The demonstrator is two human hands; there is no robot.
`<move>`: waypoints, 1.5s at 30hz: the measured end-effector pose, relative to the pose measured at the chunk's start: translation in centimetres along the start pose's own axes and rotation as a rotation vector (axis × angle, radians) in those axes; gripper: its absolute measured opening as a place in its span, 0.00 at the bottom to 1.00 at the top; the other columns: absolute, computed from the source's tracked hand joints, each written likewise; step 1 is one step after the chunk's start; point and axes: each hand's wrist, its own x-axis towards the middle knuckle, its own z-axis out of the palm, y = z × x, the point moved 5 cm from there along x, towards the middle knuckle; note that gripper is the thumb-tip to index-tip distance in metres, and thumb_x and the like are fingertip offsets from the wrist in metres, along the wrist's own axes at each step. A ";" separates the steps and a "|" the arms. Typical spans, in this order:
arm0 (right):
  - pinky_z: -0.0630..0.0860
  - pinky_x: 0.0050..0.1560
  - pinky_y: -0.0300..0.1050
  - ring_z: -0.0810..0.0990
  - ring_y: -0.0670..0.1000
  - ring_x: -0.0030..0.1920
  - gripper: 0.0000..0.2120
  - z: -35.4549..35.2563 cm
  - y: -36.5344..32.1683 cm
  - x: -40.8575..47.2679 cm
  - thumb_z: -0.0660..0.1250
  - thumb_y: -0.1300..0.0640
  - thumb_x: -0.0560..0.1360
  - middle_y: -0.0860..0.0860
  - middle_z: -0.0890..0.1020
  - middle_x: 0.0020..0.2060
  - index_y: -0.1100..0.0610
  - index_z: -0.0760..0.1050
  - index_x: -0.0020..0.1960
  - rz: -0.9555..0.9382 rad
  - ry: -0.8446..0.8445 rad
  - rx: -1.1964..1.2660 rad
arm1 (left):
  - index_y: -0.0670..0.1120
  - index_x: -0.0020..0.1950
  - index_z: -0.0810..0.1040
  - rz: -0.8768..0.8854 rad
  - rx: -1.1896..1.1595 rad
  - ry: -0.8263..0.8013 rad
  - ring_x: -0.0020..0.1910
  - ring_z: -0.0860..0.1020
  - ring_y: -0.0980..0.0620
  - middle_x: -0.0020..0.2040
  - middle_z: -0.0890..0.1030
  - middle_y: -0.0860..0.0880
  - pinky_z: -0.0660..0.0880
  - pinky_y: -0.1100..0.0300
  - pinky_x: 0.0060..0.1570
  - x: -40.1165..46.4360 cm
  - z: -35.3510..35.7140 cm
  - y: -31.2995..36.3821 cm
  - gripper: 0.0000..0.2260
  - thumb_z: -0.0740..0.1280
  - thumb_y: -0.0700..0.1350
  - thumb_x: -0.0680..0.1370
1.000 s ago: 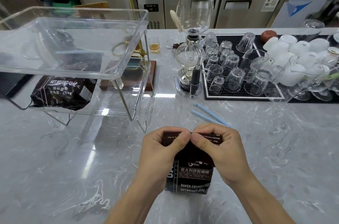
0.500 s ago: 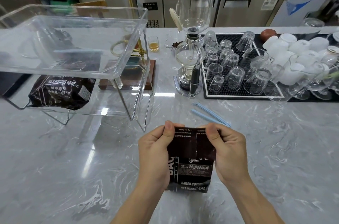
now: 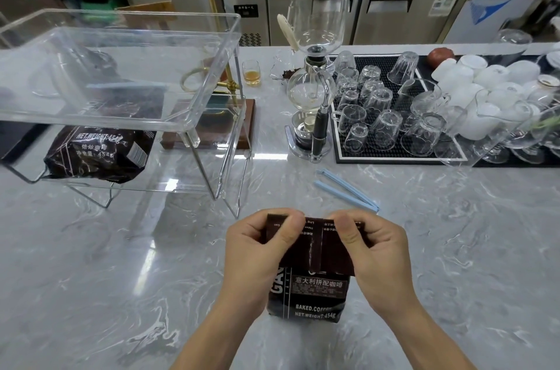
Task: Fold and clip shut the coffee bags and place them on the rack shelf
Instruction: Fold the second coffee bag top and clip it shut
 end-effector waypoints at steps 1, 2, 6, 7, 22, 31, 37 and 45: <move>0.81 0.39 0.48 0.84 0.55 0.38 0.11 0.1 -0.1 -0.1 0.68 0.51 0.74 0.55 0.86 0.36 0.56 0.84 0.40 -0.015 -0.005 0.000 | 0.49 0.36 0.87 -0.011 0.021 -0.039 0.34 0.84 0.56 0.33 0.86 0.50 0.79 0.65 0.35 -0.1 0.2 0.0 0.03 0.76 0.46 0.64; 0.81 0.40 0.47 0.84 0.55 0.38 0.12 0.2 0.0 -0.1 0.68 0.51 0.74 0.55 0.86 0.36 0.57 0.83 0.40 -0.030 -0.007 -0.002 | 0.50 0.35 0.87 -0.026 0.041 -0.066 0.34 0.84 0.56 0.33 0.86 0.50 0.79 0.65 0.35 -0.1 0.3 0.0 0.04 0.77 0.45 0.62; 0.80 0.41 0.45 0.83 0.53 0.38 0.17 0.5 0.1 0.0 0.67 0.44 0.73 0.53 0.84 0.35 0.58 0.82 0.39 -0.060 0.000 -0.009 | 0.49 0.33 0.87 -0.055 0.078 -0.084 0.33 0.85 0.56 0.32 0.87 0.49 0.79 0.65 0.33 -0.1 0.6 -0.2 0.04 0.78 0.44 0.60; 0.79 0.41 0.45 0.82 0.53 0.38 0.18 0.5 0.1 0.0 0.67 0.42 0.73 0.53 0.84 0.35 0.57 0.82 0.39 -0.063 -0.002 -0.008 | 0.49 0.33 0.87 -0.056 0.079 -0.089 0.33 0.85 0.55 0.32 0.87 0.49 0.79 0.64 0.33 0.0 0.6 -0.2 0.04 0.78 0.44 0.61; 0.81 0.44 0.57 0.84 0.55 0.40 0.20 0.6 0.4 1.2 0.65 0.40 0.74 0.54 0.85 0.38 0.56 0.84 0.40 -0.039 -0.046 -0.010 | 0.42 0.40 0.87 -0.070 0.178 -0.149 0.38 0.87 0.45 0.38 0.88 0.42 0.83 0.54 0.40 1.3 0.7 -0.1 0.08 0.78 0.44 0.64; 0.77 0.49 0.33 0.84 0.45 0.47 0.21 -1.1 2.2 2.8 0.62 0.36 0.73 0.48 0.86 0.46 0.50 0.83 0.52 -0.014 -0.096 -0.038 | 0.41 0.41 0.87 -0.113 0.192 -0.105 0.39 0.87 0.45 0.38 0.88 0.43 0.82 0.57 0.39 1.4 0.4 -0.6 0.04 0.78 0.39 0.69; 0.76 0.59 0.50 0.78 0.45 0.52 0.09 -6.3 8.8 6.3 0.69 0.59 0.75 0.46 0.81 0.51 0.52 0.80 0.56 0.008 0.080 -0.636 | 0.43 0.38 0.88 -0.131 0.174 -0.118 0.38 0.87 0.47 0.37 0.88 0.44 0.81 0.59 0.38 1.3 0.4 -0.6 0.01 0.78 0.39 0.69; 0.72 0.62 0.54 0.77 0.54 0.59 0.16 -5.5 11.4 8.0 0.74 0.56 0.71 0.53 0.81 0.57 0.55 0.81 0.58 -0.125 -0.104 -0.905 | 0.45 0.36 0.88 -0.135 0.179 -0.110 0.37 0.87 0.49 0.36 0.88 0.45 0.80 0.62 0.36 1.1 0.5 -0.3 0.03 0.78 0.38 0.69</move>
